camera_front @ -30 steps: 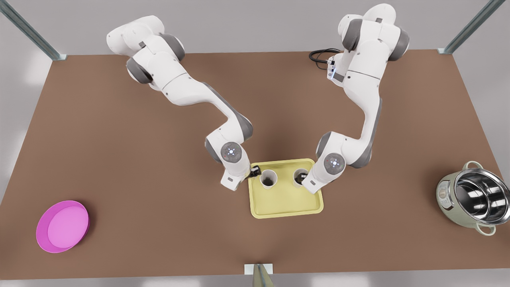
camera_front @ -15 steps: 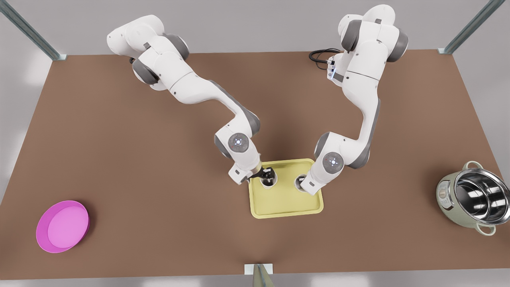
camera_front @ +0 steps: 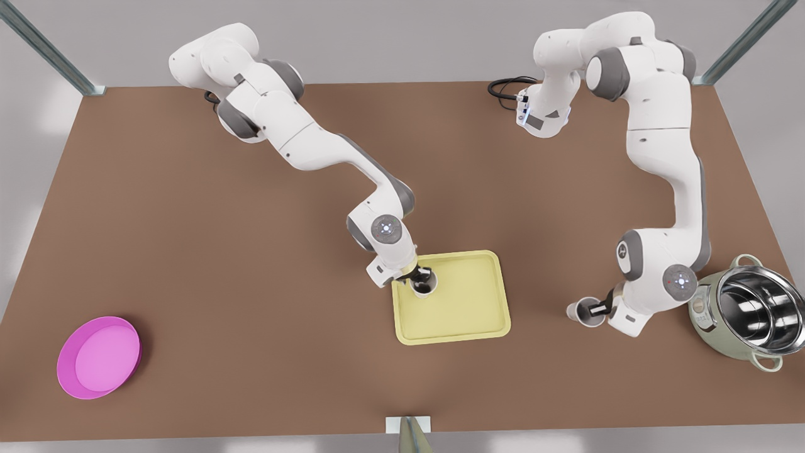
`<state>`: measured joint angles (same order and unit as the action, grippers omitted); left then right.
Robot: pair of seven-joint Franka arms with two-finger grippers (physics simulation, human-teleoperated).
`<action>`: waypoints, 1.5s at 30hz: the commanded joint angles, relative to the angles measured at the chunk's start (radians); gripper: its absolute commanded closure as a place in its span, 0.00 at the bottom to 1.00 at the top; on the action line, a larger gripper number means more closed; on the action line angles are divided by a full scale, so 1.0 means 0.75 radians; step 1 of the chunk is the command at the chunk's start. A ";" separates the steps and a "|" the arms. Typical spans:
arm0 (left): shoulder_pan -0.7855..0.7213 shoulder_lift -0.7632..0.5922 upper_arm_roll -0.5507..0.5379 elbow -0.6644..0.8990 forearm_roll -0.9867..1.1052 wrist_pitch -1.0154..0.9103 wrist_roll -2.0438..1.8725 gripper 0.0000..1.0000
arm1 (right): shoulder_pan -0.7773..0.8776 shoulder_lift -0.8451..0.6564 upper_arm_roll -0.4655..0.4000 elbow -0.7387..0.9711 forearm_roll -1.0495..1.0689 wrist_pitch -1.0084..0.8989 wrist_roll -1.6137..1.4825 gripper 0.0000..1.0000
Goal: Use the left arm to pick up the white IKEA cup from the tray and place it on the middle-left position; use the right arm to pick up the white IKEA cup from the tray and place it on the middle-right position
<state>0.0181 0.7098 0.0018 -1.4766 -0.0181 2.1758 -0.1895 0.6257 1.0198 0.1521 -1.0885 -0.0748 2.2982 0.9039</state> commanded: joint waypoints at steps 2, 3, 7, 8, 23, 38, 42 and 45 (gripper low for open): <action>0.004 0.048 0.004 0.003 0.016 0.312 0.484 0.79 | 0.000 -0.002 0.000 0.003 -0.023 -0.002 0.149 0.77; 0.004 0.050 0.006 0.018 0.016 0.316 0.482 0.79 | -0.002 -0.002 0.000 0.007 -0.023 -0.002 0.151 0.83; 0.004 0.054 0.006 0.018 0.016 0.316 0.484 0.66 | -0.006 -0.010 -0.004 0.011 -0.021 -0.002 0.147 0.82; 0.004 0.054 0.006 0.016 0.016 0.316 0.490 0.00 | -0.012 -0.020 -0.004 0.009 -0.023 -0.004 0.145 0.82; -0.034 -0.867 -0.019 -0.205 -0.099 -0.680 0.300 0.00 | -0.517 -0.349 0.192 -0.561 -0.015 -0.074 -0.406 0.75; -0.059 -0.824 -0.021 -0.154 -0.062 -0.663 0.300 0.00 | -0.716 -0.822 0.190 -0.569 -0.019 -0.401 -0.765 0.00; -0.059 -0.822 -0.023 -0.154 -0.066 -0.657 0.300 0.00 | -0.816 -1.137 -0.111 -0.657 0.000 -0.730 -1.371 0.00; -0.059 -0.816 -0.021 -0.154 -0.076 -0.657 0.300 0.00 | -0.812 -1.221 -0.166 -0.774 0.061 -0.724 -1.477 0.00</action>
